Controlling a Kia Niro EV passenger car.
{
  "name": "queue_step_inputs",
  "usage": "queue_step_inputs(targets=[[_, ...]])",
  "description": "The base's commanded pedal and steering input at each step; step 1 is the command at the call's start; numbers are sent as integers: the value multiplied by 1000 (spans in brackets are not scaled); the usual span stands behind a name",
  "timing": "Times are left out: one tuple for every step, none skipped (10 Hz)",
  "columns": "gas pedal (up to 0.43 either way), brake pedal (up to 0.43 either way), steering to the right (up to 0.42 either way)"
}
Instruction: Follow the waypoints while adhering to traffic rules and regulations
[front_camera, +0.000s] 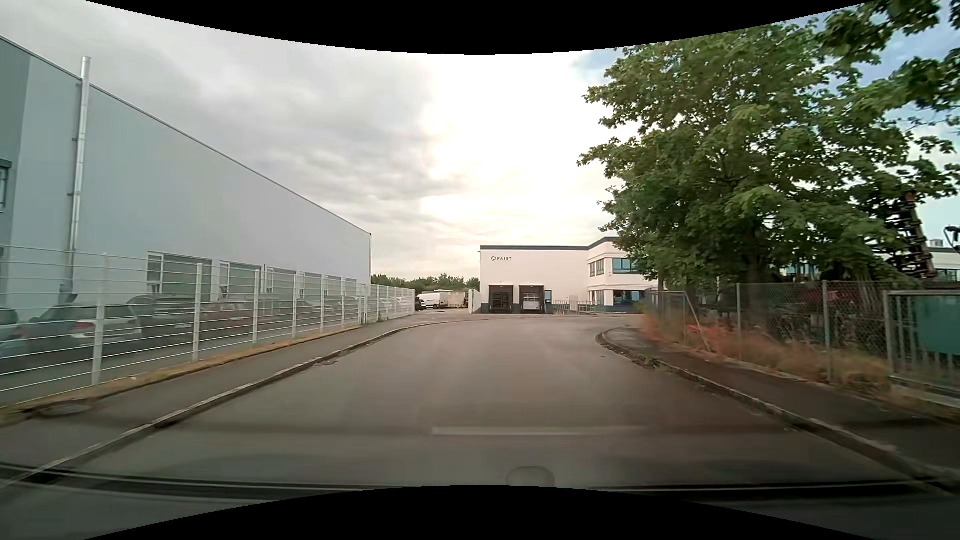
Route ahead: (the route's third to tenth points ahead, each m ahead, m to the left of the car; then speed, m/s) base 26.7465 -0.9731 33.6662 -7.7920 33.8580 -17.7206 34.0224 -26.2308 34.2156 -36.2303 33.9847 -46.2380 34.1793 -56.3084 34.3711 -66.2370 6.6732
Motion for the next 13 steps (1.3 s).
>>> queue_step_inputs(targets=[[79, 0, 18], [79, 0, 24], [79, 0, 31], [79, 0, 36], [79, 0, 37], [79, 0, 37], [79, 0, 37], [79, 0, 37], [79, 0, 38], [79, 0, 40], [79, 0, 41], [79, 0, 46], [79, 0, 53]])
